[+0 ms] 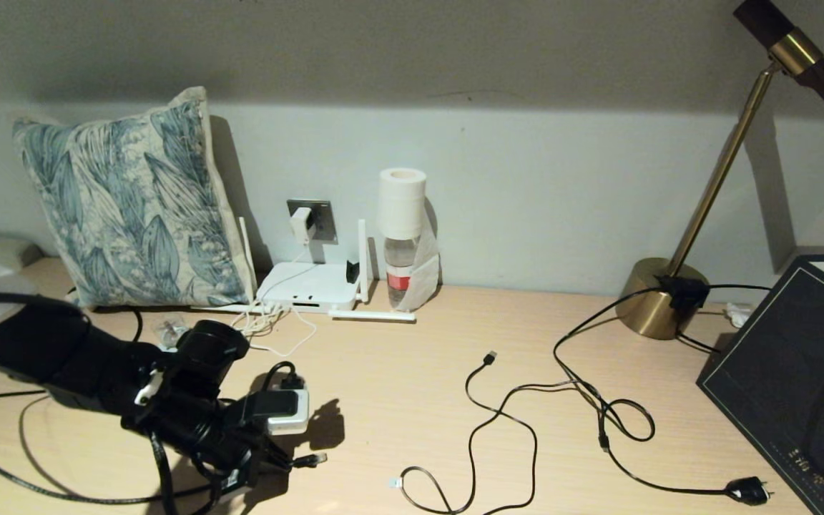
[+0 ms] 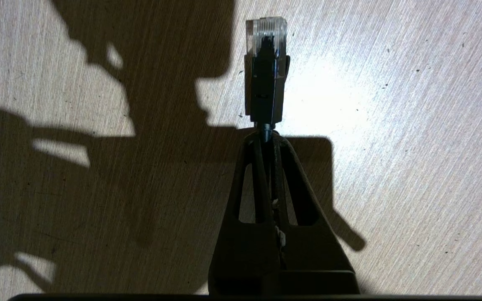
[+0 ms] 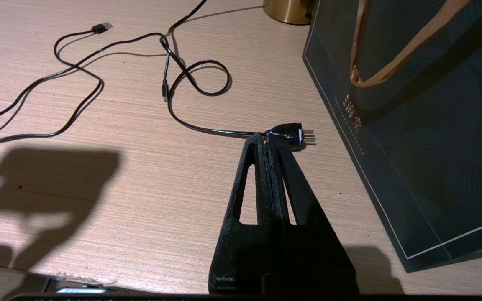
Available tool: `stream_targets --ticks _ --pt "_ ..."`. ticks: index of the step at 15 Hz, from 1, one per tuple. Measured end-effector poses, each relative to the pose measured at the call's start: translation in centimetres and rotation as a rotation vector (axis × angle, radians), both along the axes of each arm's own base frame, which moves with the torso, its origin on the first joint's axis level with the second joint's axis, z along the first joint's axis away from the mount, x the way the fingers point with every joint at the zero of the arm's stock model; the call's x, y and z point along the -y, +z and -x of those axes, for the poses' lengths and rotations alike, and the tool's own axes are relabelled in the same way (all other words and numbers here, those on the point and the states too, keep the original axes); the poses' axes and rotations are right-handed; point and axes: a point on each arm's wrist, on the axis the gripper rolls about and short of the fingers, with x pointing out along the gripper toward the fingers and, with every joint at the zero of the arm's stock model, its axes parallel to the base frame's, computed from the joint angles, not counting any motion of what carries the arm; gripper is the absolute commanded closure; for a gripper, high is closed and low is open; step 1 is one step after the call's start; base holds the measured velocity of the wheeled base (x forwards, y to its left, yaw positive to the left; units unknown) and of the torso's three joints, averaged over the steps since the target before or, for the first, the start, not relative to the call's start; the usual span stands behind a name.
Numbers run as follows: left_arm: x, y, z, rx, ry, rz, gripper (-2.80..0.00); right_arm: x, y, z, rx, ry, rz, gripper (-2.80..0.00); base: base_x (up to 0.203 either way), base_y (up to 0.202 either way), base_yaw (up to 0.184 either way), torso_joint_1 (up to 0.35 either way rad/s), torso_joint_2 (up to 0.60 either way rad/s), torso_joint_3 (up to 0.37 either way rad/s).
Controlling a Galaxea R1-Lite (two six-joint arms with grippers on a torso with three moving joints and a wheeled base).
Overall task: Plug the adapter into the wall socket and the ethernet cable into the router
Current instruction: Pick up cable
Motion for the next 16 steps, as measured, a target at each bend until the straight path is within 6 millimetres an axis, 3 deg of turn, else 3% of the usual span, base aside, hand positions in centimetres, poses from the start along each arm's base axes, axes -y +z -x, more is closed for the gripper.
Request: stream_targets --ticks 4,7,12,16 --pt "0.0 0.2 0.3 0.003 -0.005 0.003 0.0 0.0 0.0 0.0 0.0 0.0 0.0 0.0 0.0 0.0 0.0 0.0 0.0 0.0" --pt "0.4 1.8 0.3 0.054 -0.027 0.033 0.0 0.0 0.0 0.0 0.0 0.0 0.0 0.0 0.0 0.0 0.0 0.0 0.0 0.0" --pt "1.7 9.0 0.5 0.161 -0.124 0.161 0.0 0.0 0.0 0.0 0.0 0.0 0.0 0.0 0.0 0.0 0.0 0.0 0.0 0.0" --pt "3.3 15.8 2.2 0.106 -0.218 0.265 0.0 0.0 0.0 0.0 0.0 0.0 0.0 0.0 0.0 0.0 0.0 0.0 0.0 0.0"
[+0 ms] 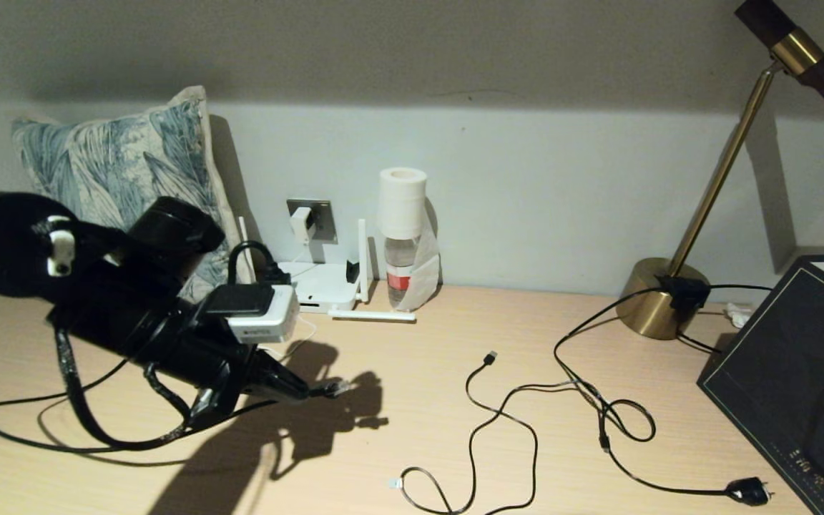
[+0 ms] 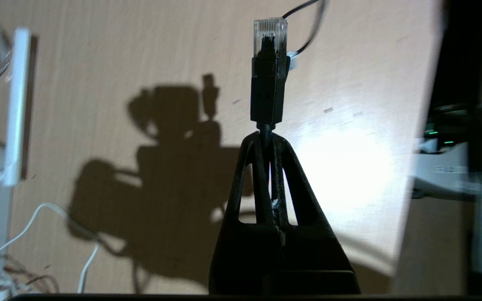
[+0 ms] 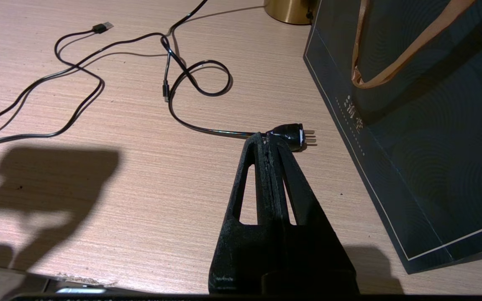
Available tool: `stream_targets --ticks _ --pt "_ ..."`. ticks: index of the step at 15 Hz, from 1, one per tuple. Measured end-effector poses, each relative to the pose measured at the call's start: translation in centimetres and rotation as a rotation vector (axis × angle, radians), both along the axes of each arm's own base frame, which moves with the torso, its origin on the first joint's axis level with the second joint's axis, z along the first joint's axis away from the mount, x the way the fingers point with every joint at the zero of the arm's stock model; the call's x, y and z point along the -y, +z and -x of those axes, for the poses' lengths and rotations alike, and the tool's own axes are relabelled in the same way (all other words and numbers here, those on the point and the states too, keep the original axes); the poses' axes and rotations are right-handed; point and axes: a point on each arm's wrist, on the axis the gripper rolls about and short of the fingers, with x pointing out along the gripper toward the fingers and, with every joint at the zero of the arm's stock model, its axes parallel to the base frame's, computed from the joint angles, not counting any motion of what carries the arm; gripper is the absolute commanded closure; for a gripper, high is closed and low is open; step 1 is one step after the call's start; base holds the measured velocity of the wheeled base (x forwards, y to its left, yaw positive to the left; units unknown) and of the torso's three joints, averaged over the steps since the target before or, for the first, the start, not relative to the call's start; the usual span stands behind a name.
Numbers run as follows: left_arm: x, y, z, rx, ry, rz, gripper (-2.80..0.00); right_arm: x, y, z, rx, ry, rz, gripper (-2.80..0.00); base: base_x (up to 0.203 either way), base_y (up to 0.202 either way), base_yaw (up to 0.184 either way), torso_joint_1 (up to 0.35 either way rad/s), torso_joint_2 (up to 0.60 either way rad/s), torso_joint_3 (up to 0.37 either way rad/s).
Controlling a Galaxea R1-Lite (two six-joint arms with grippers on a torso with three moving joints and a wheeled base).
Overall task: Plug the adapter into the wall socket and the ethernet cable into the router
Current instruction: Pick up cable
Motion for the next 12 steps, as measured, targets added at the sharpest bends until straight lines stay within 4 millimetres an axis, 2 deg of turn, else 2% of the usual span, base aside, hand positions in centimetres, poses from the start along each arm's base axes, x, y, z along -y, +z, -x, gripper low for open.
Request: stream_targets --ticks 3,6,9,10,12 --pt "2.3 3.4 2.1 -0.143 -0.037 0.047 0.0 0.0 0.0 0.0 0.0 0.0 0.0 0.0 0.0 0.0 0.0 0.0 0.0 0.0" --pt "4.5 5.5 2.3 -0.19 -0.051 0.11 0.0 0.0 0.0 0.0 0.0 0.001 0.007 0.0 0.0 0.0 0.0 0.0 0.0 0.0" --pt "6.5 5.5 1.2 -0.167 -0.086 0.126 0.0 0.0 0.0 0.0 0.0 0.011 0.065 0.0 0.0 0.0 0.0 0.0 0.0 0.0" --pt "6.9 5.3 0.7 -0.152 -0.088 0.136 0.0 0.0 0.5 0.1 0.014 0.027 0.08 0.0 0.0 0.0 0.0 0.0 0.0 0.0" --pt "7.7 5.1 -0.2 -0.131 -0.088 0.151 0.0 -0.2 3.0 0.4 0.048 0.094 0.026 0.0 0.0 0.0 0.0 0.0 0.0 0.0"
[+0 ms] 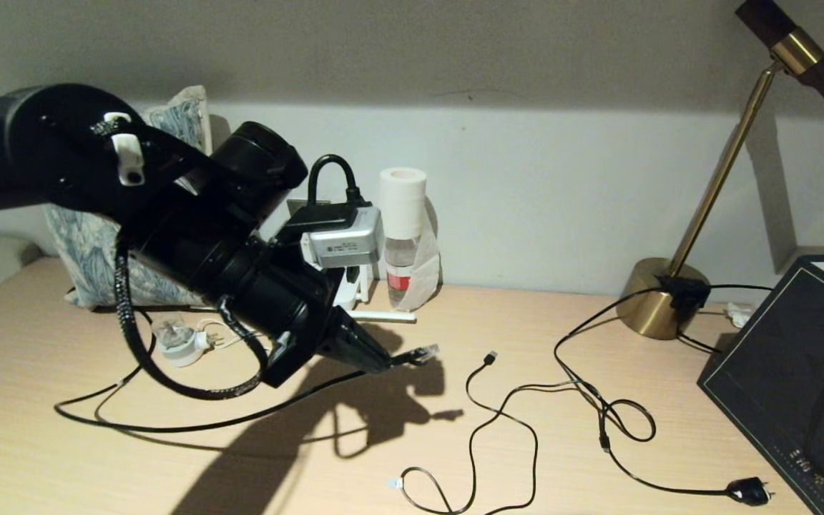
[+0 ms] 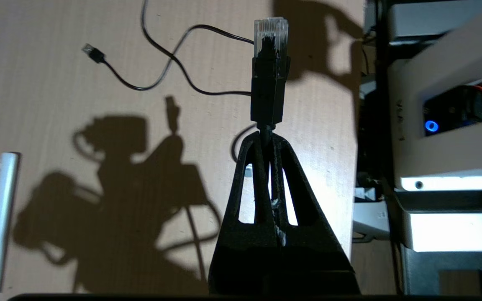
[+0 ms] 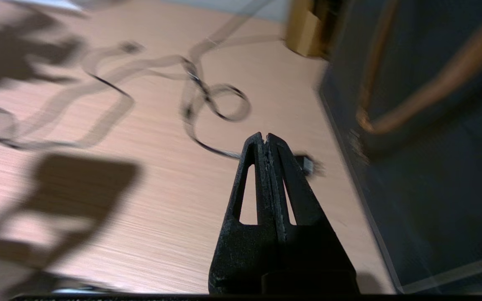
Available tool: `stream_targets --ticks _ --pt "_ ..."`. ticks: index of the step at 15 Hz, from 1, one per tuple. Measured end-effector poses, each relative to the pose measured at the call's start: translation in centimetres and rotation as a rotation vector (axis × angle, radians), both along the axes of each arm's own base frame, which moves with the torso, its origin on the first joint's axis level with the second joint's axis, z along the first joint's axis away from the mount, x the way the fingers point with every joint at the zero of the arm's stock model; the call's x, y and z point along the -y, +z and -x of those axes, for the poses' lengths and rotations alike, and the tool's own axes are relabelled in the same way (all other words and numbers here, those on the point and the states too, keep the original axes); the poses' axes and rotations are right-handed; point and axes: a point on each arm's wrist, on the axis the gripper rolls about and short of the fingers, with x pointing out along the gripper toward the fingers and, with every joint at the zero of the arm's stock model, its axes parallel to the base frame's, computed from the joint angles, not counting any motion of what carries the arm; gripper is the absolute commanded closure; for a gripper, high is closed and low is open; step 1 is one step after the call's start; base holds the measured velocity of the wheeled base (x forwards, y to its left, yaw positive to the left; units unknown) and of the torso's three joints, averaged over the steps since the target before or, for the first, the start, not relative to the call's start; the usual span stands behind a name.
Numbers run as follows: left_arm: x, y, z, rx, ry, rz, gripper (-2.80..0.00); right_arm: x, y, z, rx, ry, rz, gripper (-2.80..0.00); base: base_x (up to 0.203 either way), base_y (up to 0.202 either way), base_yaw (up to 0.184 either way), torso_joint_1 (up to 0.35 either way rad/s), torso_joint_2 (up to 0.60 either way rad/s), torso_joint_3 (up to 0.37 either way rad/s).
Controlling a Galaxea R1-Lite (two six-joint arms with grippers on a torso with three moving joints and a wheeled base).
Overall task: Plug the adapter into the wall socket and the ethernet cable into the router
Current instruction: Pick up cable, then hand it to the other hand
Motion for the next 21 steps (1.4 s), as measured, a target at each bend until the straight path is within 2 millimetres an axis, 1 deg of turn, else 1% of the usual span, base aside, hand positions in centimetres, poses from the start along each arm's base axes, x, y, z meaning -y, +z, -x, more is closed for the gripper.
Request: stream_targets --ticks 2,4,6,8,10,11,12,13,14,15,17,19,21 --pt "1.0 0.0 -0.5 0.009 -0.013 0.008 0.0 -0.3 3.3 -0.6 -0.03 0.114 -0.073 0.0 0.0 0.0 0.0 0.0 0.0 0.0" --pt "1.9 0.3 -0.9 0.021 -0.023 0.019 0.0 -0.6 6.7 -2.7 -0.103 0.247 -0.132 0.0 0.0 0.0 0.0 0.0 0.0 0.0" --pt "2.6 0.8 -1.1 0.045 -0.03 0.024 0.0 -0.9 9.9 -6.2 -0.163 0.39 -0.176 0.0 0.0 0.0 0.0 0.0 0.0 0.0" --pt "3.1 1.1 -1.1 0.07 -0.033 0.027 0.0 -1.2 12.8 -10.4 -0.209 0.534 -0.212 0.0 0.0 0.0 0.0 0.0 0.0 0.0" --pt "3.7 1.3 -0.9 0.089 -0.046 0.033 0.0 -1.9 14.9 -15.1 -0.236 0.665 -0.231 0.0 0.0 0.0 0.0 0.0 0.0 0.0" --pt "4.0 1.5 -0.8 0.106 -0.055 0.044 0.0 -2.4 15.4 -17.0 -0.239 0.716 -0.232 0.0 0.0 0.0 0.0 0.0 0.0 0.0" --pt "4.4 1.6 -0.6 0.122 -0.066 0.052 0.0 -3.3 15.8 -19.1 -0.23 0.78 -0.227 0.0 0.0 0.0 0.0 0.0 0.0 0.0" --pt "4.7 1.7 -0.4 0.132 -0.072 0.05 0.0 -4.3 15.9 -20.5 -0.221 0.83 -0.221 0.0 0.0 0.0 0.0 0.0 0.0 0.0" --pt "5.0 1.7 -0.2 0.139 -0.079 0.049 0.0 -5.2 15.8 -21.4 -0.222 0.87 -0.216 0.0 0.0 0.0 0.0 0.0 0.0 0.0" --pt "5.3 1.7 -0.1 0.145 -0.085 0.051 0.0 -5.9 15.5 -21.9 -0.239 0.899 -0.214 0.0 0.0 0.0 0.0 0.0 0.0 0.0" --pt "6.2 1.7 0.5 0.157 -0.107 0.046 0.0 -6.8 14.5 -22.3 -0.27 0.936 -0.199 0.0 0.0 0.0 0.0 0.0 0.0 0.0" --pt "7.0 1.5 0.6 0.183 -0.118 0.052 0.0 -7.1 13.6 -22.4 -0.281 0.956 -0.169 0.0 0.0 0.0 0.0 0.0 0.0 0.0" --pt "7.5 1.3 0.6 0.183 -0.127 0.051 0.0 -7.1 13.0 -22.5 -0.286 0.958 -0.165 0.0 0.0 0.0 0.0 0.0 0.0 0.0"
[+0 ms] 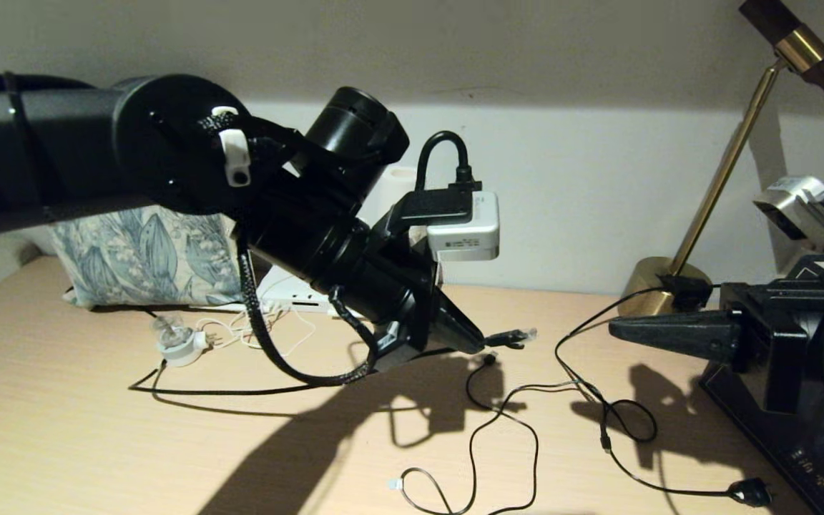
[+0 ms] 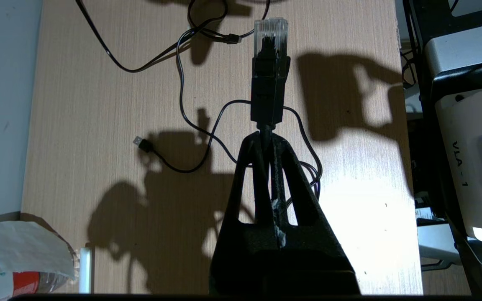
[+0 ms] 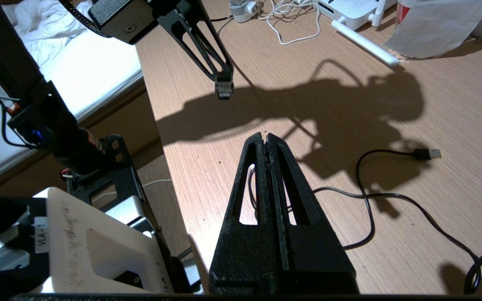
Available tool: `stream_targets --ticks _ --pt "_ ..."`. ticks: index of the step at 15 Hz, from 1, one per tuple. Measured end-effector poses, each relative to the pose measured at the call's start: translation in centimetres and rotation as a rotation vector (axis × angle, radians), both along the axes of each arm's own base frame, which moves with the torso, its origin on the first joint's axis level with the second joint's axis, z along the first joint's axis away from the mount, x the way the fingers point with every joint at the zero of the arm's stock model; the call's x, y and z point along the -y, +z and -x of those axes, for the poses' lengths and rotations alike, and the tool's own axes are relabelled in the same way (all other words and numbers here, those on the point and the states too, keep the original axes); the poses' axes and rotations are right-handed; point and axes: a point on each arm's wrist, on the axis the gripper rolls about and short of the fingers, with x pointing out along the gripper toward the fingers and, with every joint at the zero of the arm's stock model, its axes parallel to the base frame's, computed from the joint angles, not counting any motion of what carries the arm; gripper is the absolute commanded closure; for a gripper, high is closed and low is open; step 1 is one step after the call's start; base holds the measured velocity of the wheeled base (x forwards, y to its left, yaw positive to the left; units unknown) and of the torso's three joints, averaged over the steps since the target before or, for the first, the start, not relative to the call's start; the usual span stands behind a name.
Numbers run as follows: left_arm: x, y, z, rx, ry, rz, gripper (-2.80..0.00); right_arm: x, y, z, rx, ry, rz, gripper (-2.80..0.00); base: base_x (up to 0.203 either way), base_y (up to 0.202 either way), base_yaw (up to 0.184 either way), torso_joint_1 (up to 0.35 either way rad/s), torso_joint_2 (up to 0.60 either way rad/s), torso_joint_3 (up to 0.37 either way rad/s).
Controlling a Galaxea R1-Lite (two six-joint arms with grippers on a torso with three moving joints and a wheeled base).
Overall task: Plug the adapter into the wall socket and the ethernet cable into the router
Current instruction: Hand it to the other hand
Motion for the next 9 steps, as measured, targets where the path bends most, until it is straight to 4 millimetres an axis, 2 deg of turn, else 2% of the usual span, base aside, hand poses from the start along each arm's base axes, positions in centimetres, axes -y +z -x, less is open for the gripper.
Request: stream_targets --ticks 1,2,9 --pt "0.2 0.0 0.0 0.005 -0.003 0.004 0.0 0.0 -0.3 0.0 0.011 0.001 -0.004 -1.1 0.0 0.0 0.0 0.0 0.0 0.0" --pt "0.3 -0.1 0.0 0.008 -0.007 0.006 0.0 0.0 -0.9 0.0 0.023 0.002 -0.008 -2.8 0.0 0.0 0.0 0.0 0.0 0.0" --pt "0.7 0.0 0.7 0.003 -0.03 0.004 0.0 -0.3 -2.5 -0.9 0.126 0.009 -0.051 -2.8 0.0 0.0 0.0 0.0 0.0 0.0"
